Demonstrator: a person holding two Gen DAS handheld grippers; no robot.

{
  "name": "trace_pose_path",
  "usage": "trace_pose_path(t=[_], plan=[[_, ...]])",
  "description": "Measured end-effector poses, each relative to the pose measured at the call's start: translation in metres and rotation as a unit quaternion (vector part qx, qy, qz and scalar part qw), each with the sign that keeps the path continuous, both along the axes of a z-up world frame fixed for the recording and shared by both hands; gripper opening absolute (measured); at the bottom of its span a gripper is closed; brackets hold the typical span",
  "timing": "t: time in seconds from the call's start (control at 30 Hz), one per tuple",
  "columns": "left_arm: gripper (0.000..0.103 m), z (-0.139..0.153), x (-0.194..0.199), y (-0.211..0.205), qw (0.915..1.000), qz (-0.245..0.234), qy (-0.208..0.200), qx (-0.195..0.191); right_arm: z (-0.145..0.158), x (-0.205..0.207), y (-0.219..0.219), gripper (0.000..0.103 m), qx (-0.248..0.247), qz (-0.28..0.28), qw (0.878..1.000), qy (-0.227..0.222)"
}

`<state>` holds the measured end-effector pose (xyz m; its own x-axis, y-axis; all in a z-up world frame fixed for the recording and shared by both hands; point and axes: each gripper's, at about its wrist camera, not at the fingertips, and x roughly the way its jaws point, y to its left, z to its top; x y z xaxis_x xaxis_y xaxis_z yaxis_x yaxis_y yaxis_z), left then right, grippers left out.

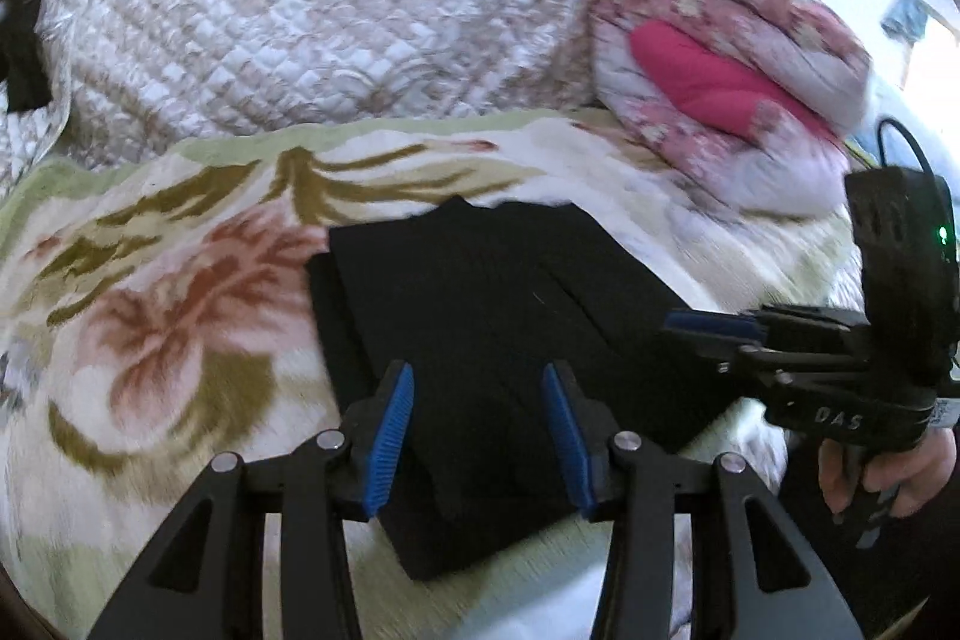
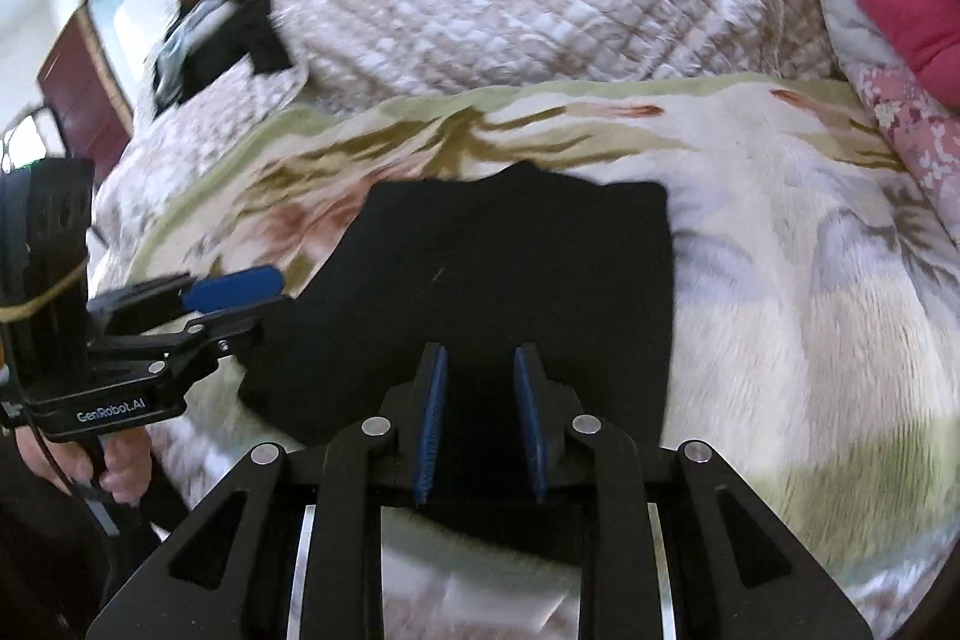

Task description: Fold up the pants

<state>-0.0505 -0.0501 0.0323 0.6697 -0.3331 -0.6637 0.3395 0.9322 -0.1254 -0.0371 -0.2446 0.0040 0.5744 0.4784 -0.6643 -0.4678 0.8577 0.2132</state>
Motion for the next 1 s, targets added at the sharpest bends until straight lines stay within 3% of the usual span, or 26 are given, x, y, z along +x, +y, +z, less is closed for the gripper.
trace_pose_path(t=[0.13,0.2,0.43,0.63,0.83,0.93,1.0], plan=[[0.049,-0.014,-0.004,-0.002,0.9998,0.003,0.017,0.006,-0.010,-0.008,0.020,0.031,-0.081,0.029,0.995,-0.041],[0.050,-0.013,-0.003,-0.002,0.9999,0.003,0.015,0.008,-0.010,-0.009,0.023,0.032,-0.092,0.028,0.994,-0.048],[0.050,-0.016,-0.007,-0.004,0.9998,0.002,0.011,0.015,-0.004,-0.008,0.013,0.033,-0.066,0.023,0.997,-0.035],[0.050,-0.008,0.003,0.011,0.9993,0.031,0.022,-0.004,0.008,0.004,-0.009,0.033,-0.019,-0.027,0.999,-0.022],[0.049,-0.006,0.015,0.024,0.9977,0.054,0.034,-0.023,0.018,0.020,-0.016,0.033,0.000,-0.033,0.999,-0.009],[0.049,-0.003,0.020,0.026,0.9972,0.063,0.033,-0.023,0.026,0.028,-0.016,0.043,-0.006,-0.032,0.999,-0.017],[0.049,-0.001,0.024,0.026,0.9968,0.070,0.033,-0.021,0.030,0.030,-0.015,0.043,-0.009,-0.029,0.999,-0.022]])
